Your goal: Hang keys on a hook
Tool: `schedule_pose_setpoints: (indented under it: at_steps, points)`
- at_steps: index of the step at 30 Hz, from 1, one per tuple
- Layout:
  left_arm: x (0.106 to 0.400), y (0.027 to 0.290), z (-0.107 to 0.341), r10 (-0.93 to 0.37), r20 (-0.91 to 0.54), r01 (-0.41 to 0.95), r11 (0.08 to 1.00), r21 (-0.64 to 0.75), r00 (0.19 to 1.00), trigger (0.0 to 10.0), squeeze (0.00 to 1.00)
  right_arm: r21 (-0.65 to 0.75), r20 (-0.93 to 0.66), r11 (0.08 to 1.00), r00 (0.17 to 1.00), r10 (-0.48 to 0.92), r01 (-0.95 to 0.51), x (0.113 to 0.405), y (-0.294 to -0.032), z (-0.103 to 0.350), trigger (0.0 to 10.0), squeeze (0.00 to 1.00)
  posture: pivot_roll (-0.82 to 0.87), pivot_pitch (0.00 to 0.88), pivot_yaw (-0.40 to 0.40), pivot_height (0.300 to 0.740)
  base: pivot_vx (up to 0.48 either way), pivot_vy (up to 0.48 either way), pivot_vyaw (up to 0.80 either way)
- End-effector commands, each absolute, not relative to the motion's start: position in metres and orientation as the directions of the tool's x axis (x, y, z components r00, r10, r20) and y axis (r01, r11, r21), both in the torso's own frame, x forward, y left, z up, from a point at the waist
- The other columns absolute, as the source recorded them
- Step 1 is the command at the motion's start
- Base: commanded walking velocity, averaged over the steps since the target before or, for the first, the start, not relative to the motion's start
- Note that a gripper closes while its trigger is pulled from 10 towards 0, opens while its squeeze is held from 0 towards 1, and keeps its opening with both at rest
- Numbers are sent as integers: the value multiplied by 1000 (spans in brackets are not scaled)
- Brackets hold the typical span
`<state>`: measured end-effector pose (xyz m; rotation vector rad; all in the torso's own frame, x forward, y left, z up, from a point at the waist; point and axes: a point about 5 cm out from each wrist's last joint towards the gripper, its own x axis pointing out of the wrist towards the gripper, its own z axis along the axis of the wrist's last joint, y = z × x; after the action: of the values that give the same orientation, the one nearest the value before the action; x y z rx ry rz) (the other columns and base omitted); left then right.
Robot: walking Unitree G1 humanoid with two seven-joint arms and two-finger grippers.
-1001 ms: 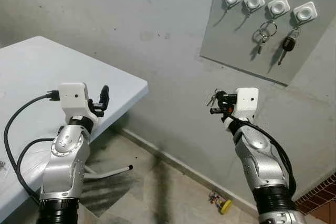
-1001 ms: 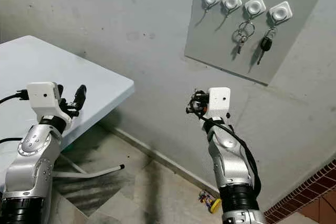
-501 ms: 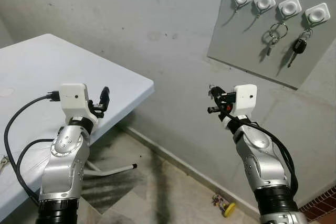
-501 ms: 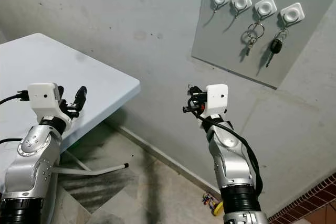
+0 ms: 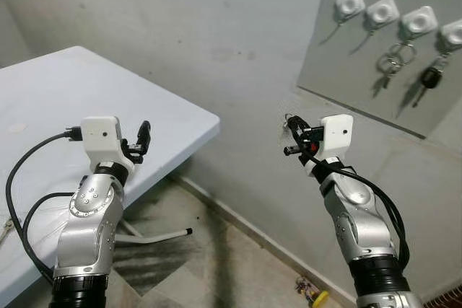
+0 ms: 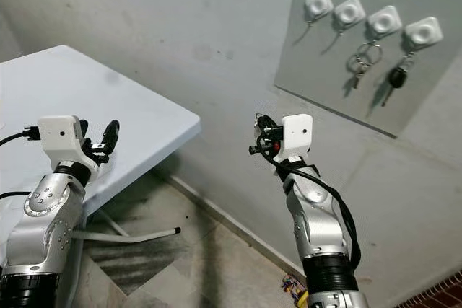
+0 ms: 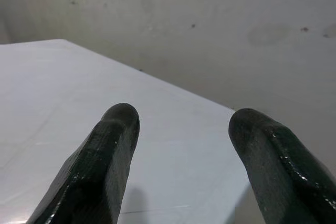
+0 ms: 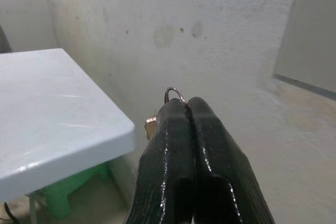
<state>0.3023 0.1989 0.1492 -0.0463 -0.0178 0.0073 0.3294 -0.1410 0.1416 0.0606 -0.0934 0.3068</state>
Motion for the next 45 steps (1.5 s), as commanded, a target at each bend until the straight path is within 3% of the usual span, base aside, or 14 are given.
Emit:
schedule_pose_setpoints:
  at_steps: [1, 28, 39, 45]
  points:
    - [303, 196, 155, -11, 35, 12, 999, -39, 999, 10000, 0, 44, 114, 956, 952, 283, -289, 331, -146, 145, 10000, 0, -76, 0, -43, 728, 270, 0, -506]
    - [302, 192, 157, 3, 58, -1, 999, -38, 998, 10000, 0, 45, 123, 944, 939, 320, -328, 327, -142, 146, 10000, 0, -78, 0, -48, 724, 226, 0, -464]
    - [306, 174, 160, -50, 73, 54, 996, -64, 996, 10000, 0, 30, 111, 920, 916, 385, -390, 326, -135, 146, 10000, 0, -79, 0, -48, 724, 0, 0, 0]
    - [320, 150, 176, -140, 123, 141, 990, 5, 982, 10000, 0, 24, 130, 897, 891, 435, -442, 329, -128, 154, 10000, 0, -69, 0, -51, 724, 0, 0, 0]
